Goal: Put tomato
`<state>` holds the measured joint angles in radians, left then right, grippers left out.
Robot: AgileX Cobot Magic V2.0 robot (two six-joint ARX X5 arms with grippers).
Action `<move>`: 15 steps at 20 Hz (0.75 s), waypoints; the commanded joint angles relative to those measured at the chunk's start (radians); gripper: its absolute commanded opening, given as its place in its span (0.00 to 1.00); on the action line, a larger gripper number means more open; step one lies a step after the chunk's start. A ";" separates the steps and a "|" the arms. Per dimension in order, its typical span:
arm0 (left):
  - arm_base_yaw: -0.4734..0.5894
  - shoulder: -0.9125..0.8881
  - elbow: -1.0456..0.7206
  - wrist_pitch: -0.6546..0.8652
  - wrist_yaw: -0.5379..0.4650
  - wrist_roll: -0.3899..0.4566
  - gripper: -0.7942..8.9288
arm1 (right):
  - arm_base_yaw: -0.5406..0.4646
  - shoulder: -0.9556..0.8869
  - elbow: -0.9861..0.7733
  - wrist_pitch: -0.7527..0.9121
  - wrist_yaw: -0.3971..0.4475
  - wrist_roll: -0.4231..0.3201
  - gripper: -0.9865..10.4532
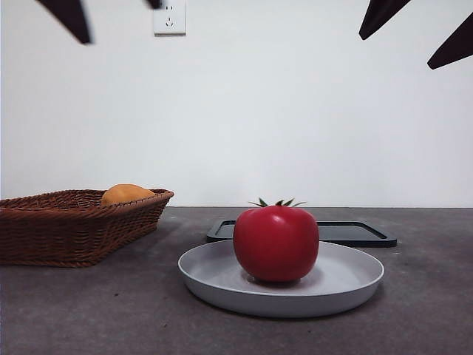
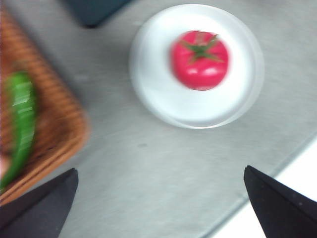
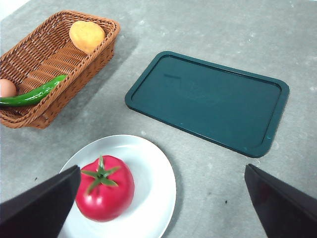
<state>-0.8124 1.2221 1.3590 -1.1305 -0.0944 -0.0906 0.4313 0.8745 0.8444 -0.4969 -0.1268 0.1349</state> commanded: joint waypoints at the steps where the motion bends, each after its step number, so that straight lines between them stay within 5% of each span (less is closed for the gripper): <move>1: 0.023 -0.147 -0.086 0.051 -0.020 0.011 0.79 | 0.005 0.004 0.014 0.001 0.003 -0.005 0.65; 8: 0.060 -0.556 -0.343 0.227 -0.018 -0.062 0.79 | 0.005 0.004 0.014 -0.007 -0.004 -0.004 0.65; 15: 0.060 -0.658 -0.356 0.235 0.039 -0.072 0.79 | 0.005 0.004 0.014 -0.059 -0.004 -0.004 0.65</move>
<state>-0.7464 0.5598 0.9970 -0.9077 -0.0601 -0.1669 0.4313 0.8745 0.8444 -0.5613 -0.1303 0.1349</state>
